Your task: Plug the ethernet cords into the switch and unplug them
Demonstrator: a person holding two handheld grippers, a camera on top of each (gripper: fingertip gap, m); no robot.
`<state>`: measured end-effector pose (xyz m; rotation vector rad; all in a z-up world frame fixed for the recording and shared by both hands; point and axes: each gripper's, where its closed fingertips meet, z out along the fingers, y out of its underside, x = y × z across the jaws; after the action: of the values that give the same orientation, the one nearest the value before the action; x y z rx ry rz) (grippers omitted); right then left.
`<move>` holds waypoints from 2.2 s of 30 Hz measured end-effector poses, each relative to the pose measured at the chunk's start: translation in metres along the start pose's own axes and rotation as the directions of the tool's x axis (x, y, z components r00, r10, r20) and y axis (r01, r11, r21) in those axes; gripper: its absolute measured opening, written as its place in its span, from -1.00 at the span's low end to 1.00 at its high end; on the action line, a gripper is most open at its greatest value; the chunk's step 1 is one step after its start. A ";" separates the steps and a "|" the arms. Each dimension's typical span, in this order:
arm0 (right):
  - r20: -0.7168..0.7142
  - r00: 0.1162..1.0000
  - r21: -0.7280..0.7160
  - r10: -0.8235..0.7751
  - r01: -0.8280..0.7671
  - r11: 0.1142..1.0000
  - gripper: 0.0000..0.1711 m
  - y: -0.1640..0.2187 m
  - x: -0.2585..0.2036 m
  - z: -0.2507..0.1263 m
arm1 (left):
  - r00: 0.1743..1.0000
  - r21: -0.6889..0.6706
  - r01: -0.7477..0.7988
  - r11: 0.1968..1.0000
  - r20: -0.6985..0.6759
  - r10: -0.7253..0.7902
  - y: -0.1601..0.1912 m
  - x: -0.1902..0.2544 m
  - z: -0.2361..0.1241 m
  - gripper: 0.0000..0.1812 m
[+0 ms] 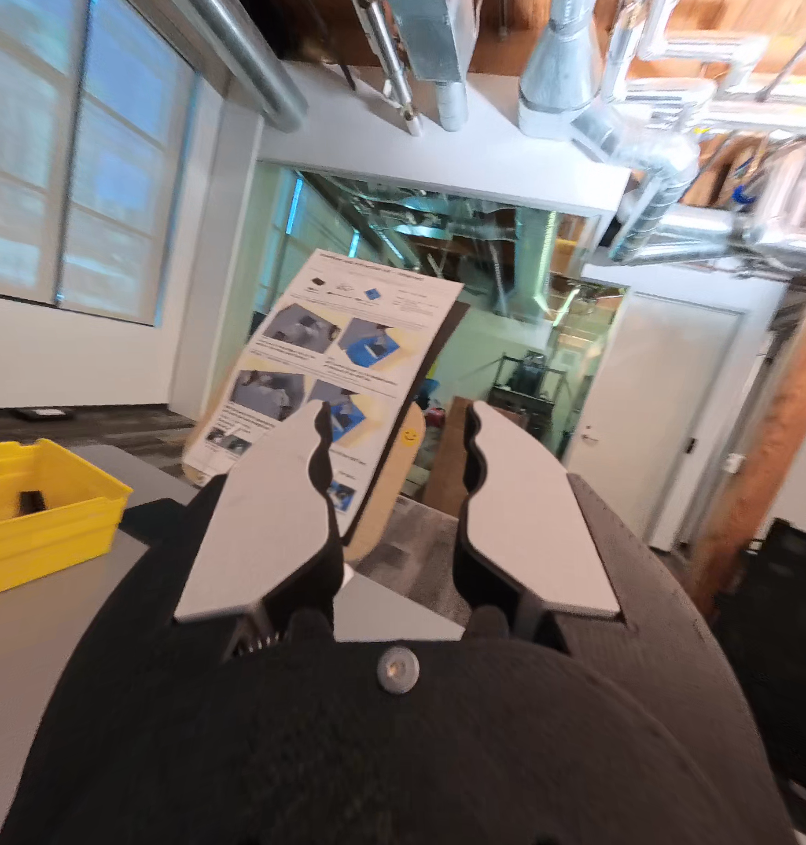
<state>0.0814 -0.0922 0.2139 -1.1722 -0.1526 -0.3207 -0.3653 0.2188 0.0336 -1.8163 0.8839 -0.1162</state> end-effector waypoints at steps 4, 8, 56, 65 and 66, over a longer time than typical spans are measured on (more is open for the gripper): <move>0.109 0.986 -0.031 0.125 -0.122 0.992 -0.36 0.033 -0.014 0.009 | 0.994 0.151 0.008 0.989 -0.108 0.008 -0.040 0.032 -0.010 -0.58; 0.220 0.960 -0.162 0.172 -0.138 0.977 -0.34 0.065 -0.021 0.015 | 0.900 0.316 -0.226 0.921 -0.295 0.322 -0.113 0.090 -0.002 -0.58; 0.309 0.937 -0.177 0.161 -0.109 0.978 -0.42 0.057 -0.007 -0.001 | 0.233 -0.156 -0.972 0.176 -0.537 0.811 -0.074 0.157 0.029 -0.69; 0.359 0.921 -0.121 0.150 -0.114 0.986 -0.42 0.030 -0.014 -0.019 | 0.174 -0.061 -0.978 0.201 -0.768 0.616 -0.010 0.350 0.031 -0.70; 0.356 0.923 -0.119 0.144 -0.109 0.987 -0.42 0.029 -0.012 -0.022 | 0.172 -0.064 -0.979 0.193 -0.763 0.623 -0.007 0.361 0.039 -0.70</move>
<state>0.0783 -0.1005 0.1768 -1.3242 -0.3872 0.0079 -0.0830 0.0279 -0.0926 -1.4108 2.6177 0.4190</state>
